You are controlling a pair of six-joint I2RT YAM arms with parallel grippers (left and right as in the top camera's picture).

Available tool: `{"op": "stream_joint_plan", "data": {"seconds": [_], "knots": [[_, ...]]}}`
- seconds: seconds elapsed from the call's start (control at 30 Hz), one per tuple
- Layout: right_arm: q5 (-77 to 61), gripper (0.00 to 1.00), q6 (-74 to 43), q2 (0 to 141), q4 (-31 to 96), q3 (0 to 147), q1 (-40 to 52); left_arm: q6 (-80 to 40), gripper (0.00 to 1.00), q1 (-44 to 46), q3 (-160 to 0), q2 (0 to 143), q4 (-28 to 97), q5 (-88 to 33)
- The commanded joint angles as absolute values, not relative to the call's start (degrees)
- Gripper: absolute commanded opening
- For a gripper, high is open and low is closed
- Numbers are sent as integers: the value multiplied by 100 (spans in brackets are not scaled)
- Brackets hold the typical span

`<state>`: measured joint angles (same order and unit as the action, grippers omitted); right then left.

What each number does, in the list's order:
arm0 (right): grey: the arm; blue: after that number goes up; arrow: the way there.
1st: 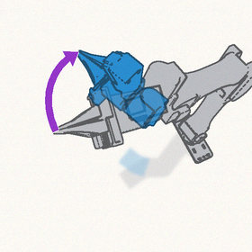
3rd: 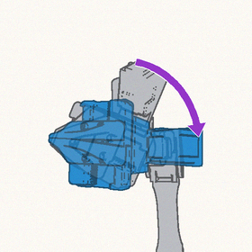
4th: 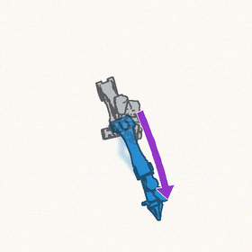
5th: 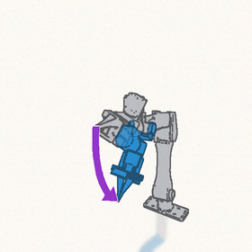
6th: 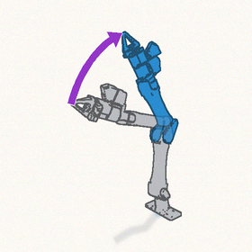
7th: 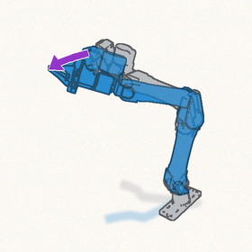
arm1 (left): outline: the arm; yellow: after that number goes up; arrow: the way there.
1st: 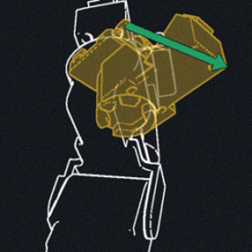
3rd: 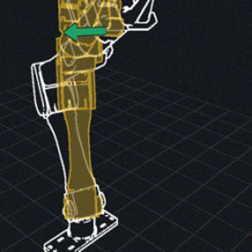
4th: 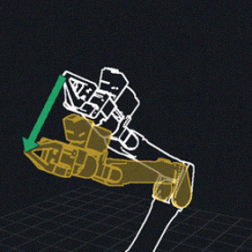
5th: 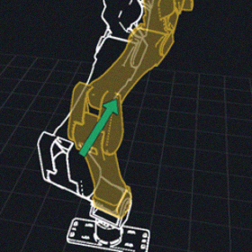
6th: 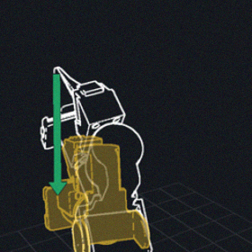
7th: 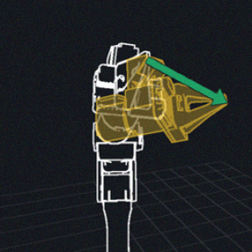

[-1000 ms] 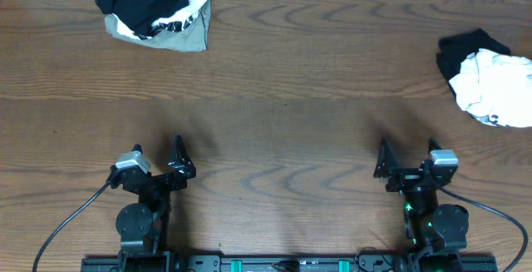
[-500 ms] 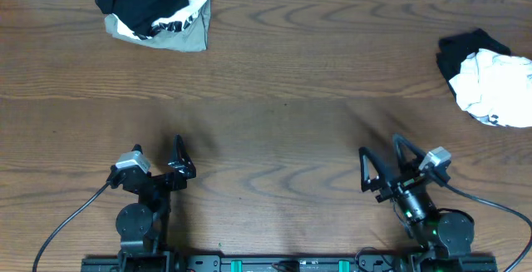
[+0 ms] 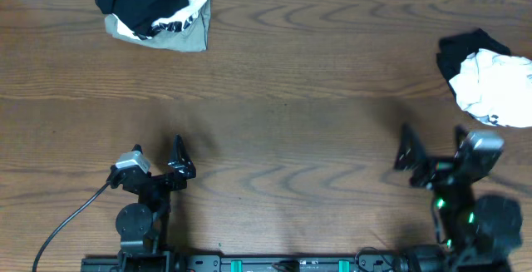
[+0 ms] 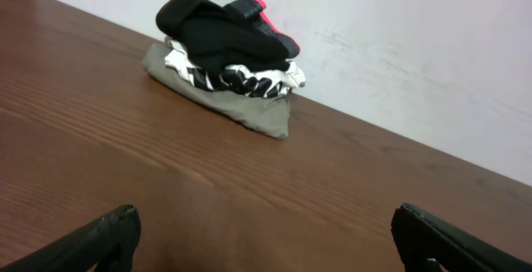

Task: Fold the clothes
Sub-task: 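Reach the right gripper to the white T-shirt pile and grasp it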

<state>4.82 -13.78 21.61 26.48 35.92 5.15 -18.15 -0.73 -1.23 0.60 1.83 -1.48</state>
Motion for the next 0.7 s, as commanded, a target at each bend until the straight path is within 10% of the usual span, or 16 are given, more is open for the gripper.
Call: {"op": "stream_joint_plan", "data": {"seconds": [0.0,0.67], "knots": [[2018,99,-1251,3350,3192,4491,305,-1769,98,-93,-23,23,403,-78],[626,99,-871,9437,5186,8989,-2226,-1769,98,-93,-23,23,403,-78]]}}
